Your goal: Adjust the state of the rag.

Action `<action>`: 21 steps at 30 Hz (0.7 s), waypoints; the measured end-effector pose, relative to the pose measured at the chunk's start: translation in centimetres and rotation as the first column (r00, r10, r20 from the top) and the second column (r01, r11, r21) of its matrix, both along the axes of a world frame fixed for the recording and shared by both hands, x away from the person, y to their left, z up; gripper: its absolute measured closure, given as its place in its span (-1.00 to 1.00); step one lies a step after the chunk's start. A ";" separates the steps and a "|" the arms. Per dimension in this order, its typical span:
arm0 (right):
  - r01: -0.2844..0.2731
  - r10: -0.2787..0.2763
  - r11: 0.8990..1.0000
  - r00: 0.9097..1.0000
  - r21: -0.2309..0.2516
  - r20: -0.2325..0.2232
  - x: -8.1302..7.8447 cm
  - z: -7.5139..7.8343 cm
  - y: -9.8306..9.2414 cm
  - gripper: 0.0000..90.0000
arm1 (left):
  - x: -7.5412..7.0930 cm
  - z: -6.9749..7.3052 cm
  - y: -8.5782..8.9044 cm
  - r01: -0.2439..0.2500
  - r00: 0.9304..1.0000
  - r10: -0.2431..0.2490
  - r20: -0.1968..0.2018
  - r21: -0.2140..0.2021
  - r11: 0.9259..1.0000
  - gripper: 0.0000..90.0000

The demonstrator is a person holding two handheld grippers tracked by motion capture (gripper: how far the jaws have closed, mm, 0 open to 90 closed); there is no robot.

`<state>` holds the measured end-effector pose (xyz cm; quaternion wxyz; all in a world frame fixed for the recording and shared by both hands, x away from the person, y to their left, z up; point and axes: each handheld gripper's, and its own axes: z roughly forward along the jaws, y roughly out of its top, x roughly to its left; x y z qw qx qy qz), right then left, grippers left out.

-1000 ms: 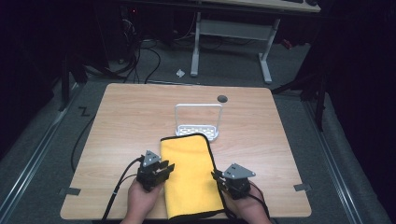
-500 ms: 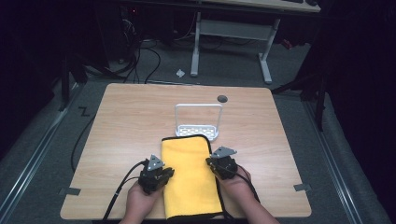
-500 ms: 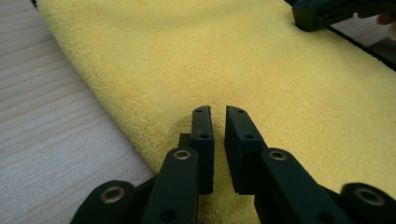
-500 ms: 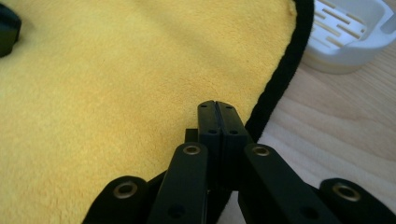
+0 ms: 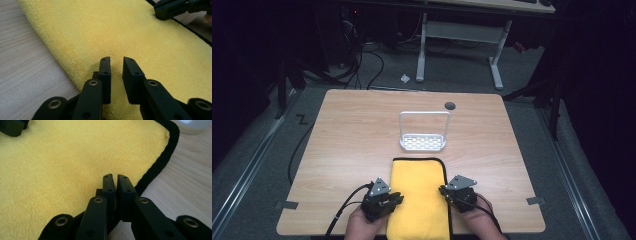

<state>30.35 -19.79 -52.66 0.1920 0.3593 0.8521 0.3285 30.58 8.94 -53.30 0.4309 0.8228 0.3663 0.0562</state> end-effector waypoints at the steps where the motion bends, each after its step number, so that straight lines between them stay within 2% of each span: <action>1: 0.001 -0.001 1.000 1.000 0.002 -0.002 0.0 0.0 0.0 0.88 | 0.1 0.1 0.2 -0.014 1.000 0.014 0.010 0.000 1.000 0.66; 4: -0.002 0.002 1.000 1.000 0.009 -0.001 0.0 -0.1 0.0 0.88 | 1.2 0.4 1.1 -0.074 0.997 0.075 0.029 -0.011 0.997 0.51; 8: 0.004 -0.003 0.999 1.000 0.040 -0.020 0.3 -0.1 -0.3 0.88 | 3.8 0.8 2.3 -0.185 0.982 0.186 0.031 -0.037 0.982 0.22; 10: 0.002 -0.002 0.999 1.000 0.038 -0.019 0.3 -0.1 -0.3 0.87 | 5.3 0.9 2.3 -0.208 0.978 0.209 0.013 -0.050 0.977 0.08; 12: 0.001 -0.001 0.999 1.000 0.038 -0.019 0.3 -0.1 -0.3 0.88 | 6.8 0.8 2.0 -0.224 0.974 0.223 -0.025 -0.049 0.973 -0.02; 15: 0.001 0.000 0.999 1.000 0.048 -0.025 0.4 -0.1 -0.4 0.88 | 8.6 0.5 1.2 -0.252 0.966 0.247 -0.072 -0.065 0.966 -0.05; 17: -0.001 0.002 0.998 1.000 0.056 -0.031 0.4 -0.1 -0.5 0.88 | 9.4 0.2 0.7 -0.262 0.961 0.255 -0.104 -0.060 0.963 -0.01; 21: 0.000 0.002 0.998 0.999 0.067 -0.038 0.4 -0.1 -0.6 0.87 | 9.8 -0.2 0.5 -0.282 0.953 0.269 -0.138 -0.081 0.956 0.32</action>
